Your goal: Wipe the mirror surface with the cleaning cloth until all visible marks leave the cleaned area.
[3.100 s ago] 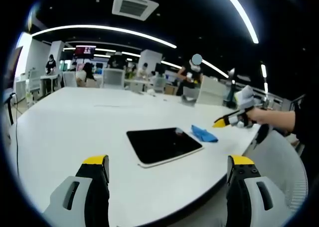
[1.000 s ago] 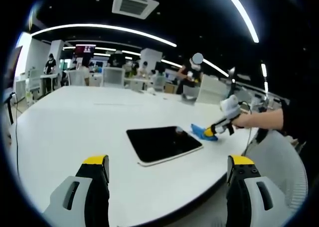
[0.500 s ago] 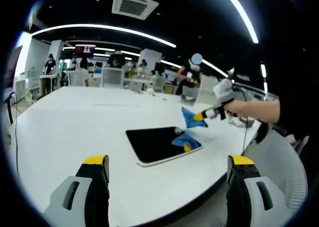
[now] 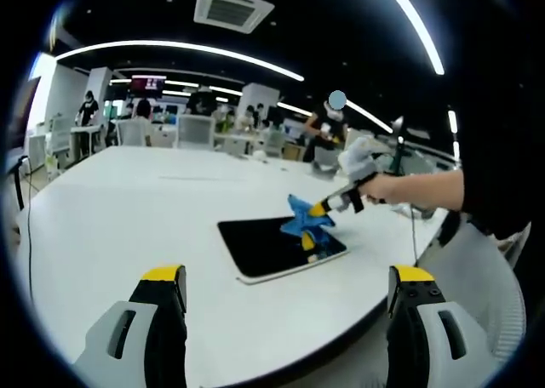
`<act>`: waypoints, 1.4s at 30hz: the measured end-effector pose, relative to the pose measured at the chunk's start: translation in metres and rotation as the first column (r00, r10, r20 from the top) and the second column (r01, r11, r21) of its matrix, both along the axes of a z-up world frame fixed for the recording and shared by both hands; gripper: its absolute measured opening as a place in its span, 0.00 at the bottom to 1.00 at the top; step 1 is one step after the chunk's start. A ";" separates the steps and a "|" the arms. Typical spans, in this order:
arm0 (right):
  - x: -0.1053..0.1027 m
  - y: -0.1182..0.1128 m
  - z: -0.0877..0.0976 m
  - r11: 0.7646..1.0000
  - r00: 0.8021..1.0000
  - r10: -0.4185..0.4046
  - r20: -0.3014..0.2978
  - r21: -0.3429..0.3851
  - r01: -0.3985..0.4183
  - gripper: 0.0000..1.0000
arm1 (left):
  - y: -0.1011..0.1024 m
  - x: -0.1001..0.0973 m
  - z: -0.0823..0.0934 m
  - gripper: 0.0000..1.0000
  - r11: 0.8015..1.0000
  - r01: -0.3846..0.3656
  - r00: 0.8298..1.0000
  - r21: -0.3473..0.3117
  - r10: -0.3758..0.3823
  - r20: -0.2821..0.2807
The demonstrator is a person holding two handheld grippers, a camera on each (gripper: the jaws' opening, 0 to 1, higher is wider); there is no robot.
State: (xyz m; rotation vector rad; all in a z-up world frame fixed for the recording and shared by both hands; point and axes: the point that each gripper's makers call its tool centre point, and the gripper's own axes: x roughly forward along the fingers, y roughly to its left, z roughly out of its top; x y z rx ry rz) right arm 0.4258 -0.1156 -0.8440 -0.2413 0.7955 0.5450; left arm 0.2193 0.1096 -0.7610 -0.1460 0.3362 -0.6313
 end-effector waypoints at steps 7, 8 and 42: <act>0.000 -0.002 -0.007 1.000 1.000 -0.013 -0.028 -0.008 0.013 0.01 | -0.001 -0.001 -0.001 0.99 1.000 0.004 1.000 0.004 -0.004 -0.004; -0.001 -0.002 -0.007 1.000 0.999 -0.016 -0.030 -0.002 0.016 0.01 | -0.001 -0.001 -0.001 0.99 1.000 0.005 1.000 0.003 -0.005 -0.004; 0.004 0.036 -0.010 1.000 0.999 -0.026 -0.035 -0.005 0.026 0.01 | -0.001 -0.002 0.003 0.99 1.000 0.008 1.000 -0.017 -0.008 0.007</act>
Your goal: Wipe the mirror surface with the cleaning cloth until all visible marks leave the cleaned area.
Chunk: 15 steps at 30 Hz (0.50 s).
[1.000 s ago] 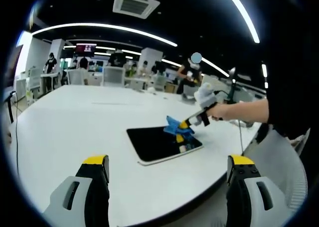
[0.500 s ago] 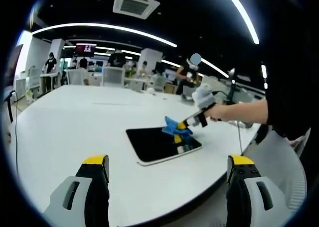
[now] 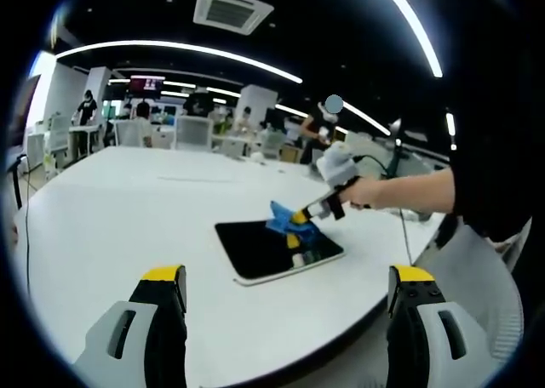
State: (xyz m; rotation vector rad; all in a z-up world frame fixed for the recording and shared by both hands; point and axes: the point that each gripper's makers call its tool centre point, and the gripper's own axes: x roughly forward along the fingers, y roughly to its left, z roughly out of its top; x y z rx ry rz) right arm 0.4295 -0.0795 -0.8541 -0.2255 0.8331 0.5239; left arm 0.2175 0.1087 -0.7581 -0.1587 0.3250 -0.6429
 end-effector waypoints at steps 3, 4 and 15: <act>0.002 0.009 0.000 1.000 1.000 0.006 0.000 0.004 -0.006 0.01 | 0.000 0.000 0.000 0.99 1.000 -0.001 1.000 -0.002 0.001 0.001; 0.001 0.012 0.000 1.000 1.000 0.009 0.001 0.000 -0.009 0.01 | 0.000 0.000 0.001 0.99 1.000 0.000 1.000 -0.003 0.000 0.002; 0.001 0.035 -0.001 0.998 0.999 0.051 0.005 -0.024 -0.050 0.01 | 0.000 0.000 0.001 0.99 1.000 0.000 1.000 -0.010 0.000 0.004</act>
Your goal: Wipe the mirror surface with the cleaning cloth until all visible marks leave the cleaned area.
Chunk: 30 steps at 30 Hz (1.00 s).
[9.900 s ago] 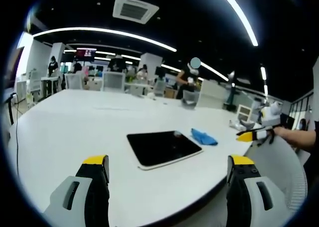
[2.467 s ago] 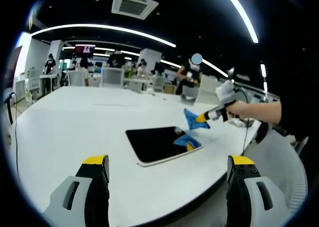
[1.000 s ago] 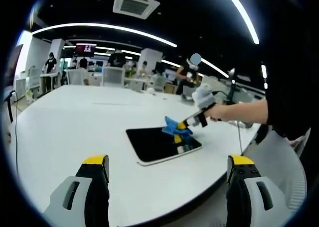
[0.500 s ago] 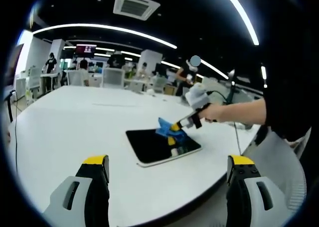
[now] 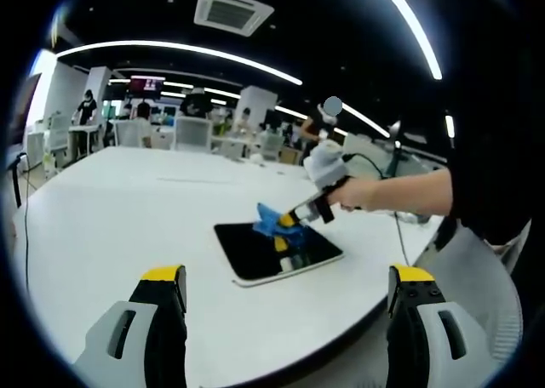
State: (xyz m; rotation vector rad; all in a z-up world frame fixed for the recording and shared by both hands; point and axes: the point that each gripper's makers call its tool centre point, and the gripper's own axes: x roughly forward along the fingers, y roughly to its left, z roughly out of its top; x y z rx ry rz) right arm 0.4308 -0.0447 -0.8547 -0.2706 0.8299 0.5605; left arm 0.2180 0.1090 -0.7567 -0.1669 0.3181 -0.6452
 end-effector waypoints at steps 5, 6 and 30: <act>-0.002 0.012 0.001 1.000 1.000 0.011 0.000 0.005 -0.011 0.01 | 0.000 0.000 0.000 0.99 1.000 0.000 1.000 -0.001 0.000 0.001; -0.004 0.014 0.001 1.000 1.000 0.011 -0.001 0.006 -0.011 0.01 | 0.000 0.000 0.000 0.99 1.000 0.000 1.000 -0.002 0.000 0.001; -0.003 0.071 0.001 0.997 0.998 0.065 0.001 0.042 -0.065 0.01 | 0.000 0.000 0.001 0.99 1.000 0.000 1.000 -0.008 0.000 0.004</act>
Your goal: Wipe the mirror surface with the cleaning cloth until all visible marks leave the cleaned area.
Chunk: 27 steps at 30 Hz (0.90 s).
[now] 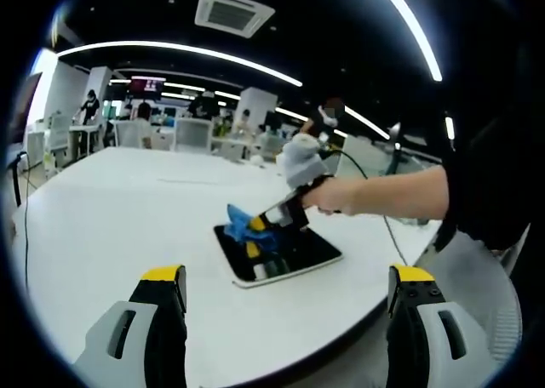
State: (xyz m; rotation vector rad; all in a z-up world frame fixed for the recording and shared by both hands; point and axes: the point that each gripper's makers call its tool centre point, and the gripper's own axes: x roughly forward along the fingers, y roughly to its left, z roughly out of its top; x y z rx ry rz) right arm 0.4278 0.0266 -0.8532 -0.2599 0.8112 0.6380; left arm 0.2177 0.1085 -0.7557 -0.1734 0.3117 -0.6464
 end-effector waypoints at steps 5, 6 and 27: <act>-0.003 0.013 0.001 1.000 1.000 0.017 0.001 0.003 -0.017 0.01 | 0.000 0.000 0.001 0.99 1.000 -0.001 1.000 -0.003 0.001 0.002; -0.003 0.015 0.001 1.000 1.000 0.019 0.000 0.004 -0.019 0.01 | 0.000 0.001 0.001 0.99 1.000 -0.002 1.000 -0.003 0.002 0.003; -0.004 0.055 0.001 0.995 0.996 0.090 -0.008 0.035 -0.090 0.01 | 0.003 0.002 0.002 0.99 1.000 -0.016 1.000 -0.005 0.016 0.007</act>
